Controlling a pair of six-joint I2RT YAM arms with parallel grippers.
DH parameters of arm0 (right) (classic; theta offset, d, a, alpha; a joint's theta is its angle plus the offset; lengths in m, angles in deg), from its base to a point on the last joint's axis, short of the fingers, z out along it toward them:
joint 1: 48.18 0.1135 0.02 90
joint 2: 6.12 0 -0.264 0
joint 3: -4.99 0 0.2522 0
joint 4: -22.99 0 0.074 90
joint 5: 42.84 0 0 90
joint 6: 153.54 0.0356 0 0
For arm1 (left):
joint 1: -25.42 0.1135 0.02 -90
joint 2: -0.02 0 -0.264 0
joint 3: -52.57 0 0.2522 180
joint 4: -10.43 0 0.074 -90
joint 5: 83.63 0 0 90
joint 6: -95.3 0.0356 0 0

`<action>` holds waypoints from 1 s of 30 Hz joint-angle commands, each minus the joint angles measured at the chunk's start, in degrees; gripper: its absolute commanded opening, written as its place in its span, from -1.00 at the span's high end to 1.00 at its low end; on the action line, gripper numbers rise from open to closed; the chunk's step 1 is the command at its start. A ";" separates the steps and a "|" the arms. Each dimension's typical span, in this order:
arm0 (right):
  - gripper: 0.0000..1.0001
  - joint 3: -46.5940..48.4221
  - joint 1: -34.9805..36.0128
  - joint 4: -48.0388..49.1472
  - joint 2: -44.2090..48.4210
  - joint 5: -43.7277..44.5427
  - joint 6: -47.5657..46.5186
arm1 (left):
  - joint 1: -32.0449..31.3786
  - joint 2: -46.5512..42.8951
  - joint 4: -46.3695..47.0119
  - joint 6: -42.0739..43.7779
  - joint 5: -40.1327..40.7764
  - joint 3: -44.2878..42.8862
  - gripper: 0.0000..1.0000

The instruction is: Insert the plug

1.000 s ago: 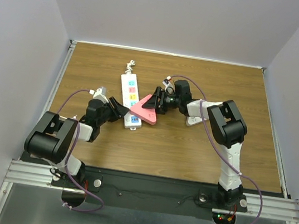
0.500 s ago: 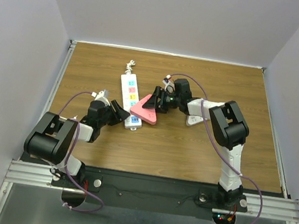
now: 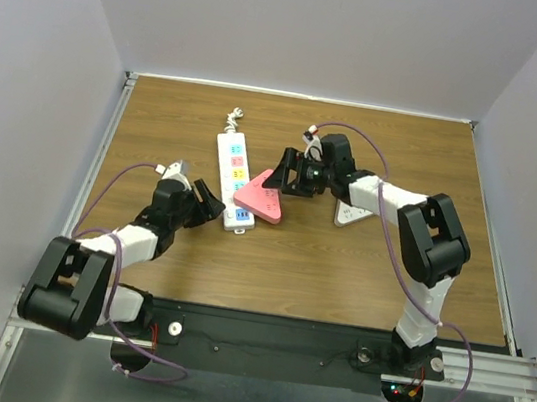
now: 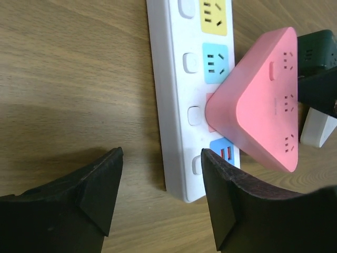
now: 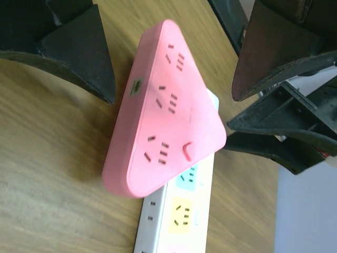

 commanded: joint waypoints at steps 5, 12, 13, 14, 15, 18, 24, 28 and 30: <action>-0.91 -3.53 -0.73 -1.66 11.52 3.74 -2.42 | -0.94 -12.86 -9.14 6.64 4.76 -5.41 -0.44; -0.93 -2.84 -5.13 -7.45 16.72 11.55 -5.05 | -6.99 -11.39 -14.85 10.25 12.91 -14.38 -0.44; -0.93 -1.96 -5.30 -8.77 16.64 15.21 -6.63 | -8.22 -10.86 -15.04 10.42 13.99 -15.78 -0.44; -0.93 -1.08 -5.31 -11.56 16.29 16.99 -7.43 | -10.24 -10.42 -15.30 10.43 14.87 -16.41 -0.44; -0.93 -0.20 -5.39 -12.72 16.02 18.40 -8.13 | -11.21 -9.28 -15.39 10.34 15.92 -16.85 -0.44; -0.93 2.97 -5.57 -16.77 14.00 23.76 -9.54 | -14.02 -7.52 -15.13 9.46 17.07 -17.99 -0.44; -0.93 6.04 -5.57 -19.50 10.31 28.00 -9.98 | -16.06 -6.63 -14.16 8.41 17.60 -17.65 -0.44; -0.93 7.72 -5.57 -20.73 8.03 29.05 -9.72 | -16.23 -6.72 -14.33 9.02 18.04 -17.47 -0.45; -0.93 8.24 -5.57 -21.26 6.98 30.54 -9.81 | -16.41 -6.90 -14.33 9.46 18.30 -17.47 -0.45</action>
